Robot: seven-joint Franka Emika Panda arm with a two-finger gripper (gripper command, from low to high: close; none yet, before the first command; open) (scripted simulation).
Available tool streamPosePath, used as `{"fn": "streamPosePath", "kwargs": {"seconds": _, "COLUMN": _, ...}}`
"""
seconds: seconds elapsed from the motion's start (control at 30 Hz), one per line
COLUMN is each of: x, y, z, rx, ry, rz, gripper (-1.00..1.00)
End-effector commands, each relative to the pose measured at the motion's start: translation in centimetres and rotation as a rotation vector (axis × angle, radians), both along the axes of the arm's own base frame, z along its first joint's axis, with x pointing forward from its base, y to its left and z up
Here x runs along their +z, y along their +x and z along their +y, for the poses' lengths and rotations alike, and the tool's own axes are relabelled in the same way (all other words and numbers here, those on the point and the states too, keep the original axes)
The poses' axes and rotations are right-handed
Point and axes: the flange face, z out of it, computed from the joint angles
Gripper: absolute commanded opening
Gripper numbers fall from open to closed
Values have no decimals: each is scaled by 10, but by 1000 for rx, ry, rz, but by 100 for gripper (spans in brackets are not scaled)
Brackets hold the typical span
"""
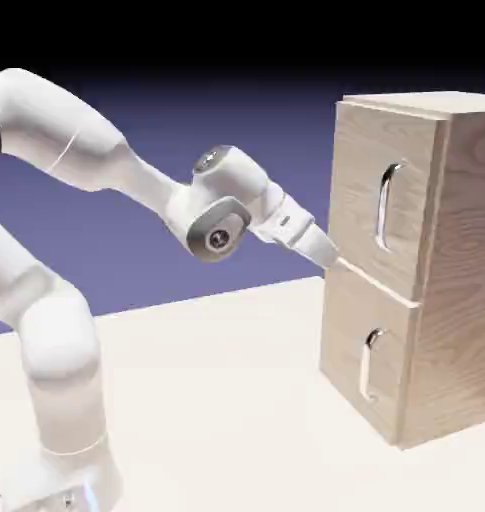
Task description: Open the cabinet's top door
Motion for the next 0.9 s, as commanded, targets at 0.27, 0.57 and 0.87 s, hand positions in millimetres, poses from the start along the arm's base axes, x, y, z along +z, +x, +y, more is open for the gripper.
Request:
{"fn": "streamPosePath", "kwargs": {"seconds": 0.27, "x": 35, "y": -7, "z": 15, "rx": 311, "ry": -350, "rz": -91, "gripper": 100}}
{"fn": "streamPosePath", "kwargs": {"seconds": 0.57, "x": 60, "y": -17, "z": 19, "rx": 569, "ry": -722, "rz": -182, "gripper": 100}}
{"fn": "streamPosePath", "kwargs": {"seconds": 0.87, "x": 74, "y": -27, "z": 11, "rx": 774, "ry": -1111, "rz": -261, "gripper": 100}}
